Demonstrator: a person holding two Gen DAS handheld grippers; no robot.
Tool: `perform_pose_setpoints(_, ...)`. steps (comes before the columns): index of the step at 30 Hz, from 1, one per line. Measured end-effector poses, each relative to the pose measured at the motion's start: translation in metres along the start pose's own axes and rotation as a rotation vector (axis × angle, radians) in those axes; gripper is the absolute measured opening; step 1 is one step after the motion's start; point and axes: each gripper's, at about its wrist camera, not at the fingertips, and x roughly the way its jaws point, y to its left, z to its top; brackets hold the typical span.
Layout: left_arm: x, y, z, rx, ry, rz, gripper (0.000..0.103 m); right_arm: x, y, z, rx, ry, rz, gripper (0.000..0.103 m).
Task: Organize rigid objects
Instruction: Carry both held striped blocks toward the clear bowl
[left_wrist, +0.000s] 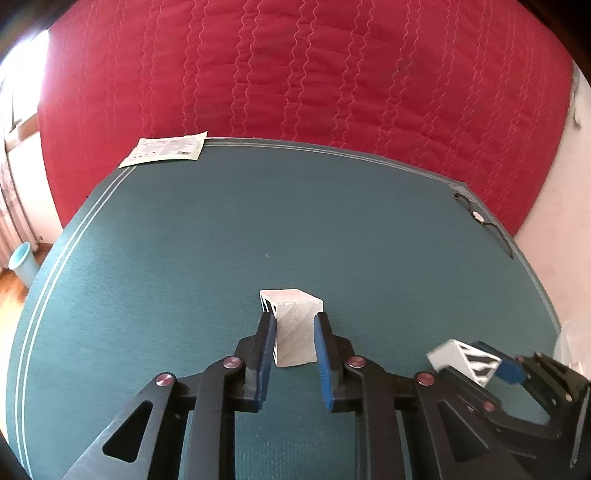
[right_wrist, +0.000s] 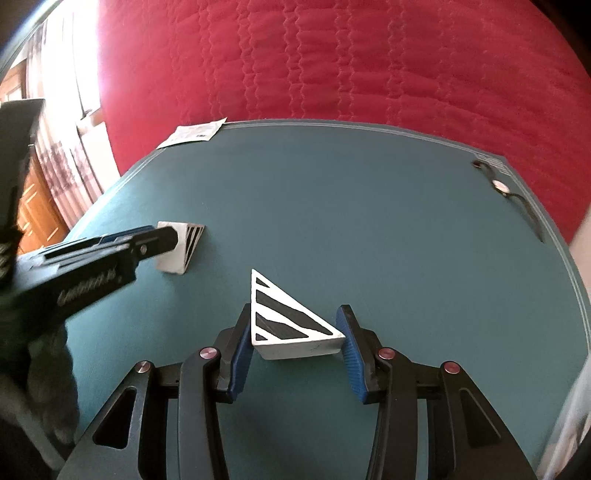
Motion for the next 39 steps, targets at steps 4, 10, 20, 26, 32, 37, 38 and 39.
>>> perform_pose_setpoints(4, 0.003, 0.002, -0.001, -0.010, 0.012, 0.008, 0.022, -0.021, -0.010, -0.012, 0.024, -0.017, 0.003, 0.045)
perform_pose_setpoints(10, 0.006, 0.000, -0.005, -0.011, 0.012, 0.018, 0.025, -0.041, -0.019, -0.030, 0.056, -0.026, 0.018, 0.045)
perform_pose_setpoints(20, 0.017, 0.006, -0.004, -0.050, 0.031, 0.021, 0.055, -0.062, -0.023, -0.056, 0.091, -0.029, 0.042, 0.045)
perform_pose_setpoints(26, 0.028, 0.001, 0.003, -0.017, 0.028, 0.048, 0.048, -0.065, -0.027, -0.063, 0.111, -0.038, 0.053, 0.045)
perform_pose_setpoints(32, 0.029, -0.006, 0.002, 0.030, 0.024, 0.029, 0.036, -0.069, -0.032, -0.067, 0.123, -0.044, 0.045, 0.045)
perform_pose_setpoints(37, 0.019, -0.004, -0.002, 0.028, 0.007, -0.009, 0.035, -0.080, -0.040, -0.068, 0.140, -0.071, 0.031, 0.045)
perform_pose_setpoints(38, 0.016, -0.005, -0.003, 0.029, 0.001, -0.015, 0.035, -0.082, -0.044, -0.068, 0.145, -0.076, 0.028, 0.045)
perform_pose_setpoints(39, 0.014, -0.006, -0.003, 0.032, -0.005, -0.018, 0.035, -0.084, -0.046, -0.068, 0.148, -0.090, 0.023, 0.045)
